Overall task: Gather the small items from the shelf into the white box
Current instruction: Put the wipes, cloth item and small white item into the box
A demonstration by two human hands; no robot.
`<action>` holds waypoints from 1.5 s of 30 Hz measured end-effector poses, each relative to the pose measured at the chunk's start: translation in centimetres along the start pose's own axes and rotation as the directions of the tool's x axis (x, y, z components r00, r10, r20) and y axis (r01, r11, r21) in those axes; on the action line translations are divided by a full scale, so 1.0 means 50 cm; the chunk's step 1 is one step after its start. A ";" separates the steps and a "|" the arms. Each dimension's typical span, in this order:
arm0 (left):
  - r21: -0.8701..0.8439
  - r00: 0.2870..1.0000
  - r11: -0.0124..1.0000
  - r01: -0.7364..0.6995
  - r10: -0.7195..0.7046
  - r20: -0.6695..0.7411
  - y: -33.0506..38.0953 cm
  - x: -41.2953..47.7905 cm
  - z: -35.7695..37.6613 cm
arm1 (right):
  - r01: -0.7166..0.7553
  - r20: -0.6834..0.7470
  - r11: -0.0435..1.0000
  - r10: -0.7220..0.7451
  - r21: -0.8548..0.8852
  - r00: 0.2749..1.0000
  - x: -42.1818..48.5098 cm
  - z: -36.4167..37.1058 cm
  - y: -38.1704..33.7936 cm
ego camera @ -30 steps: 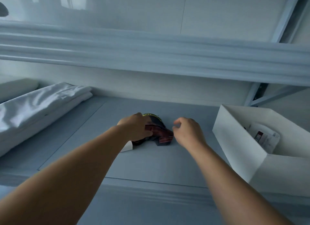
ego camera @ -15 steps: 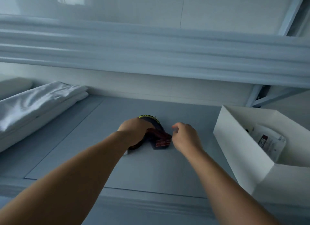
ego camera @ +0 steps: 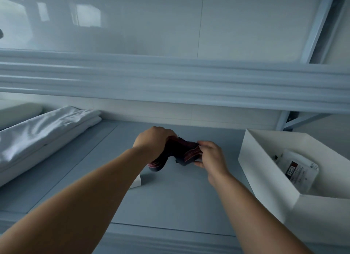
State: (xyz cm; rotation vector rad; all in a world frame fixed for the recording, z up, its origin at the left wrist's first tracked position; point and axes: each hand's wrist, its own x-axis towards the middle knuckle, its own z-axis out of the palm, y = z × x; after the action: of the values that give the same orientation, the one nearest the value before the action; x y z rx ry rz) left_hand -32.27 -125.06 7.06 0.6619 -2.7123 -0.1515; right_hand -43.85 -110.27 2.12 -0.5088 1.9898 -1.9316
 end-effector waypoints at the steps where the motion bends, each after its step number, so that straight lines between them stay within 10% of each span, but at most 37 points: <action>1: 0.002 1.000 1.000 -0.006 0.006 -0.001 0.007 -0.004 -0.003 | -0.014 0.000 0.999 0.014 0.049 1.000 -0.003 -0.001 -0.004; 15: -0.025 0.984 0.993 -0.119 0.114 -0.137 0.042 -0.033 -0.003 | -0.011 -0.065 0.970 0.028 0.243 0.998 -0.089 -0.051 -0.038; 45: 0.029 0.760 0.943 -0.332 0.286 -0.584 0.397 -0.007 -0.005 | 0.292 -0.268 0.954 -0.299 -0.065 0.916 -0.078 -0.379 -0.152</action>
State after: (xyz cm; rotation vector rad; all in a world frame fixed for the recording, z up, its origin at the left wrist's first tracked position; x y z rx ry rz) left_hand -40.37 -107.32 10.83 0.1735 -2.1551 0.0318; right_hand -48.95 -91.84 10.28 -0.6057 2.2151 -2.2708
